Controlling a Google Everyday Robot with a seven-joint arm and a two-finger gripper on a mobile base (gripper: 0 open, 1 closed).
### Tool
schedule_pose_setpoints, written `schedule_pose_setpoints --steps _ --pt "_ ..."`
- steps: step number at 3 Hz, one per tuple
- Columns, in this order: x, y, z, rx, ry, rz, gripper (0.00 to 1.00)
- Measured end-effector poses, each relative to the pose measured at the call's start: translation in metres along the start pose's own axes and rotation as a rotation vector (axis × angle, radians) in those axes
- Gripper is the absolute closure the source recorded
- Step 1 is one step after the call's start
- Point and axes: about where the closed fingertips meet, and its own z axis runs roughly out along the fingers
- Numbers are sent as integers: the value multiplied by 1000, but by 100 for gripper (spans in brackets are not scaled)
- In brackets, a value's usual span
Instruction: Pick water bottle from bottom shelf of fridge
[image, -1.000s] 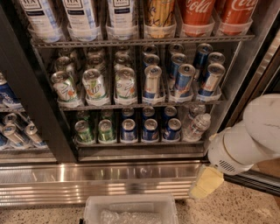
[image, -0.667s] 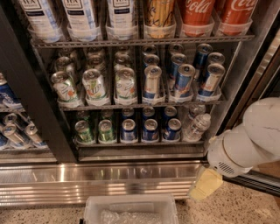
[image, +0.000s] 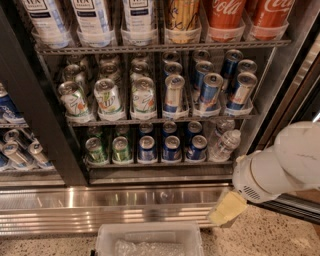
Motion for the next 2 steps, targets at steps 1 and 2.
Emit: schedule_pose_setpoints --steps 1,2 --pt "-14 -15 -1 61 -51 -3 0" --pt "-12 -13 9 51 -39 -1 0"
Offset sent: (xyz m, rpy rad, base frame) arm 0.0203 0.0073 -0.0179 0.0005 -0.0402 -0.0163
